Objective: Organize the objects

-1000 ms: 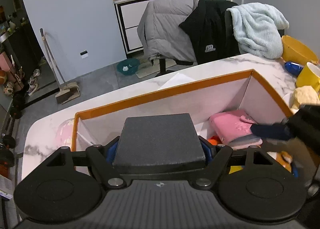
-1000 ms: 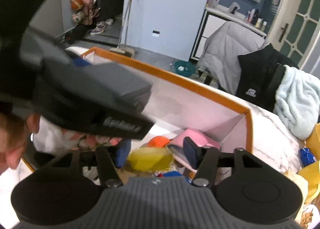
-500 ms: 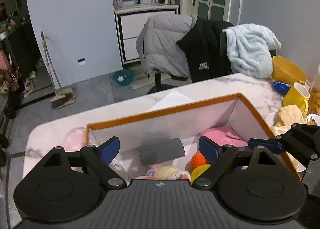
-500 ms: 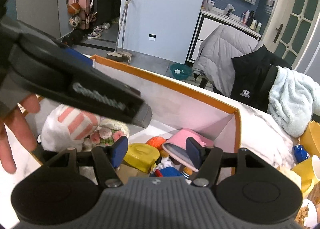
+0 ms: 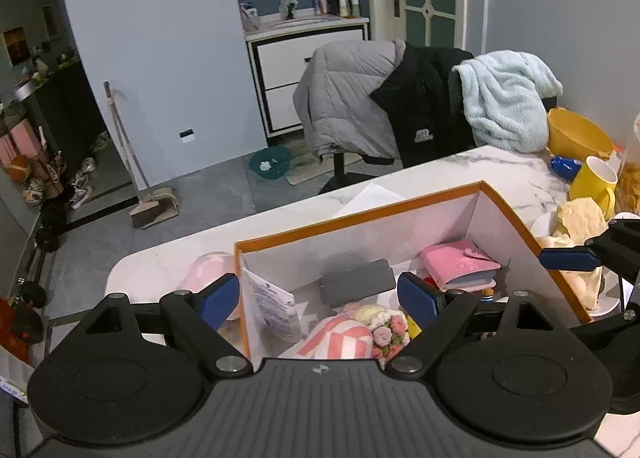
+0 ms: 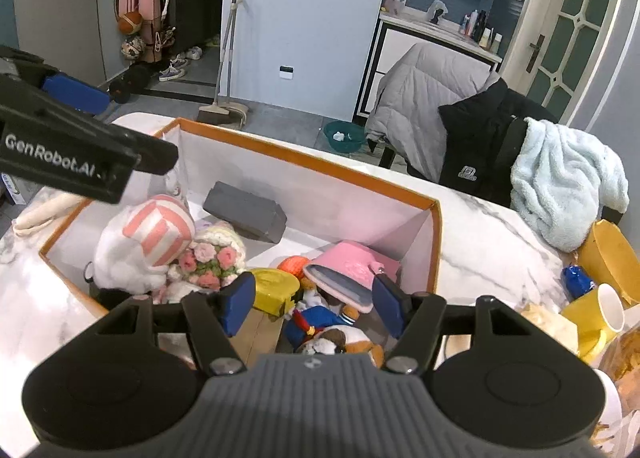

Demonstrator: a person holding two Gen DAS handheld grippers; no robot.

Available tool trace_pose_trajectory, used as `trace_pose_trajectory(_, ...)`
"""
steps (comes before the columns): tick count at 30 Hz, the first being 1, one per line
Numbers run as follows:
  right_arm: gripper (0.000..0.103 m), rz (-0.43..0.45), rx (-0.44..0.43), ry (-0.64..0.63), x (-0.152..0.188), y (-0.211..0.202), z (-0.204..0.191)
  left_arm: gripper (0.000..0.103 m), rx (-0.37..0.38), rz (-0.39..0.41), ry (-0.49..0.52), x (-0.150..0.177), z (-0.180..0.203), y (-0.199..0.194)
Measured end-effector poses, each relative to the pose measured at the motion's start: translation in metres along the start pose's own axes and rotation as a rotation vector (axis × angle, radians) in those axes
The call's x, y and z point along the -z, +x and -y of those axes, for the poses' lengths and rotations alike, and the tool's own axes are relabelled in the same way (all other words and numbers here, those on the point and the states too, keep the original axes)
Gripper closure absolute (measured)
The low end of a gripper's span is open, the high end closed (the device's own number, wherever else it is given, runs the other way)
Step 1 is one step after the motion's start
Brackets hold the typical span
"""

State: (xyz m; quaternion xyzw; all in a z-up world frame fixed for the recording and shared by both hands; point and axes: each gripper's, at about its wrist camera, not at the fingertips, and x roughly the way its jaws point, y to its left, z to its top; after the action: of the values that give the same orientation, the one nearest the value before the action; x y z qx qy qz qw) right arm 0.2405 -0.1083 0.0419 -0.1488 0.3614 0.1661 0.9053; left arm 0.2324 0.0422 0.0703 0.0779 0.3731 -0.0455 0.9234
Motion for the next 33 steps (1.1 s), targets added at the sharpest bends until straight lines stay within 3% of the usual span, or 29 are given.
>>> trace_pose_trajectory(12, 0.035, 0.047, 0.007, -0.009, -0.009, -0.05, -0.011, 0.001, -0.011, 0.05, 0.013, 0.004, 0.003, -0.044)
trace_pose_trajectory(19, 0.032, 0.087, -0.02, 0.032, -0.009, -0.068, -0.013, 0.001, 0.034, 0.09, -0.095, 0.02, 0.001, -0.062)
trace_pose_trajectory(21, 0.023, 0.089, -0.023, 0.051, -0.006, -0.07, -0.013, 0.001, 0.027, 0.097, -0.103, 0.025, 0.003, -0.064)
trace_pose_trajectory(27, 0.02, 0.105, 0.001, 0.069, 0.005, -0.079, -0.014, 0.001, 0.032, 0.095, -0.142, 0.035, 0.002, -0.073)
trace_pose_trajectory(29, 0.009, 0.14, 0.009, 0.07, 0.009, -0.087, -0.014, 0.001, 0.035, 0.106, -0.177, 0.039, -0.002, -0.076)
trace_pose_trajectory(33, 0.005, 0.151, 0.027, 0.076, 0.015, -0.098, -0.016, 0.001, 0.002, 0.093, -0.214, 0.048, -0.001, -0.079)
